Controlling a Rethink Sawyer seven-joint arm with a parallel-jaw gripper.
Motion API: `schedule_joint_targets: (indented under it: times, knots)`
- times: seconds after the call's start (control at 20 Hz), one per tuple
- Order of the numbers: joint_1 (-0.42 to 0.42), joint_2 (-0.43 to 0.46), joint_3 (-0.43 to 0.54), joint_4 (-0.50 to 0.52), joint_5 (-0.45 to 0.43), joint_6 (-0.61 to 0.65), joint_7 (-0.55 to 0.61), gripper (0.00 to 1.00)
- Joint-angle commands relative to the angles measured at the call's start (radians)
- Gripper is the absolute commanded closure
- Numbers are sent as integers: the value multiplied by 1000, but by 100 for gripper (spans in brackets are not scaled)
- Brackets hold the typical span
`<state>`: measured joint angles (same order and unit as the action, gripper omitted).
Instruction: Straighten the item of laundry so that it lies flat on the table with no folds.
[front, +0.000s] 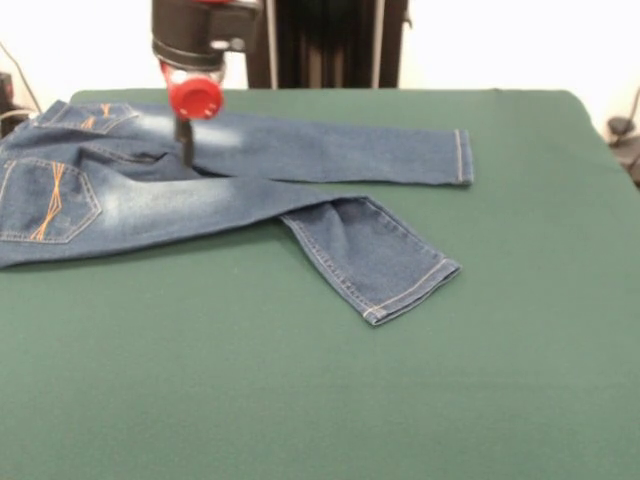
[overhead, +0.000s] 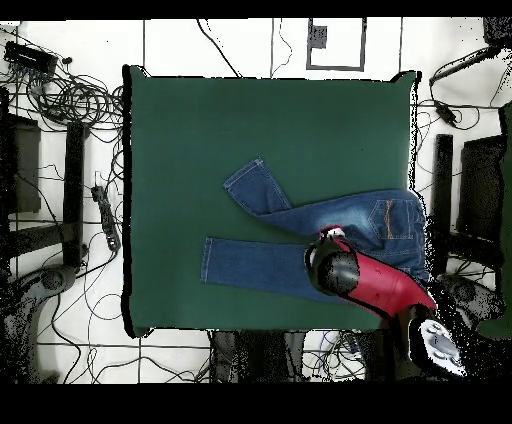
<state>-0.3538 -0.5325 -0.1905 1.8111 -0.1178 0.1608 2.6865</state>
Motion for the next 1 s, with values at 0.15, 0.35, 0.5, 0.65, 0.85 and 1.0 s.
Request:
schedule_joint_targets:
  times: [0.15,0.35,0.5,0.65,0.85,1.0]
  knots:
    - [124,105,87,28,218,-53,256,0]
    - [164,85,79,21,293,-16,255,0]
    - [161,48,83,36,321,7,227,0]
    - [132,29,123,79,324,-44,205,0]
    - [143,16,137,93,331,-70,201,0]
    - [218,16,88,65,371,-8,219,0]
